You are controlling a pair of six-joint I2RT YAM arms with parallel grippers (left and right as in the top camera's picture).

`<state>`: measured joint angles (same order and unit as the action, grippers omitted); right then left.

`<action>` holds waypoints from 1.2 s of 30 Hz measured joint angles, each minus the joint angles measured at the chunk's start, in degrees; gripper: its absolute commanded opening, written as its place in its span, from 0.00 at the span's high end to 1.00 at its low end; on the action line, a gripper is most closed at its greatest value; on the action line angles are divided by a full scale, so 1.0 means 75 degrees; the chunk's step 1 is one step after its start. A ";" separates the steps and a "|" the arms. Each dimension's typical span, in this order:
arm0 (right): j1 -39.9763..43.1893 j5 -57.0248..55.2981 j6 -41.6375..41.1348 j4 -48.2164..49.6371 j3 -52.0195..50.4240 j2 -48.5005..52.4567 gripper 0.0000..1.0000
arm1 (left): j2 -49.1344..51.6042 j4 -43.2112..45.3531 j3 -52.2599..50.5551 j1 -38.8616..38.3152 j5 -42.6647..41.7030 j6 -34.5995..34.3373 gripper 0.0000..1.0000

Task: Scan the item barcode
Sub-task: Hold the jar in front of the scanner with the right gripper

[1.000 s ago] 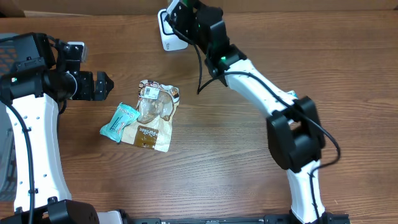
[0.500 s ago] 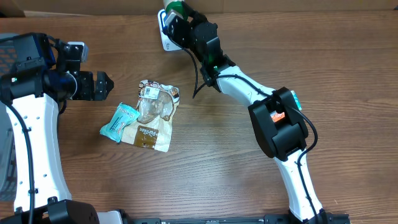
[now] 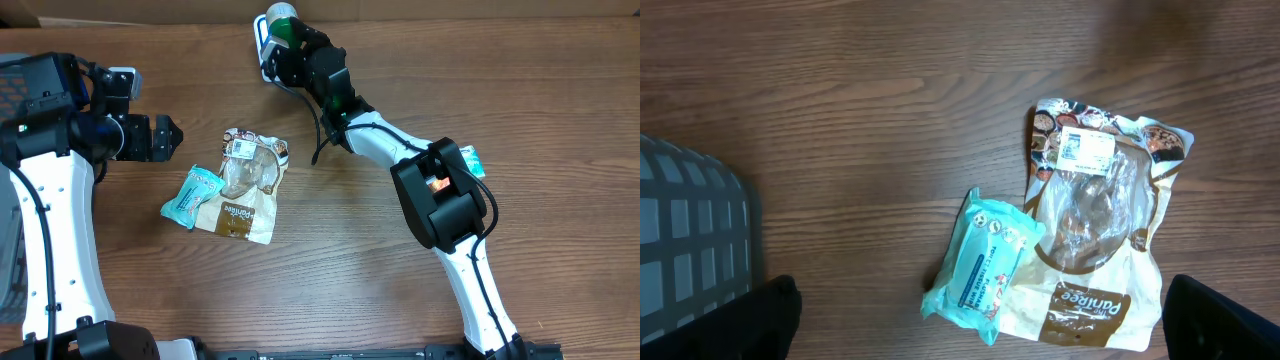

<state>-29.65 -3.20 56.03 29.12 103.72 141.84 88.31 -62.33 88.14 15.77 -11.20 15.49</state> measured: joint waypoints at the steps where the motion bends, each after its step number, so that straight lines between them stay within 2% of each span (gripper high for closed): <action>1: 0.0000 -0.0003 0.0114 0.0035 0.0000 0.0000 0.52 | 0.0000 0.0000 0.0000 0.0000 0.0000 0.0000 0.00; 12: -0.0026 -0.0047 0.0475 0.0221 0.0000 0.0000 0.52 | 0.0000 0.0000 0.0000 0.0000 0.0000 0.0000 0.00; 16: -0.0079 -0.0087 0.0146 0.0041 0.0000 -0.0050 0.51 | 0.0000 0.0000 0.0000 0.0000 0.0003 -0.0003 0.01; 19: -0.0143 -0.0090 -0.0323 -0.0656 0.0000 -0.0338 0.48 | 0.0000 0.0000 0.0000 0.0000 0.0003 0.0000 0.00; 25: -0.0344 0.0003 -0.1757 -0.3209 0.0000 -0.1728 0.48 | 0.0000 0.0003 0.0000 0.0000 0.0003 0.0000 0.01; 31: -0.0408 0.1288 -0.4039 -0.6709 0.0058 -0.3547 0.49 | 0.0000 0.0000 0.0000 0.0000 0.0000 0.0000 0.00; 36: -0.0350 0.2005 -0.5071 -0.9632 0.0157 -0.4077 0.48 | 0.0000 0.0000 0.0000 0.0000 0.0000 0.0000 0.01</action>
<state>-32.27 11.84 18.00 -43.11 104.90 111.26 88.31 -62.33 88.14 15.77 -11.20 15.49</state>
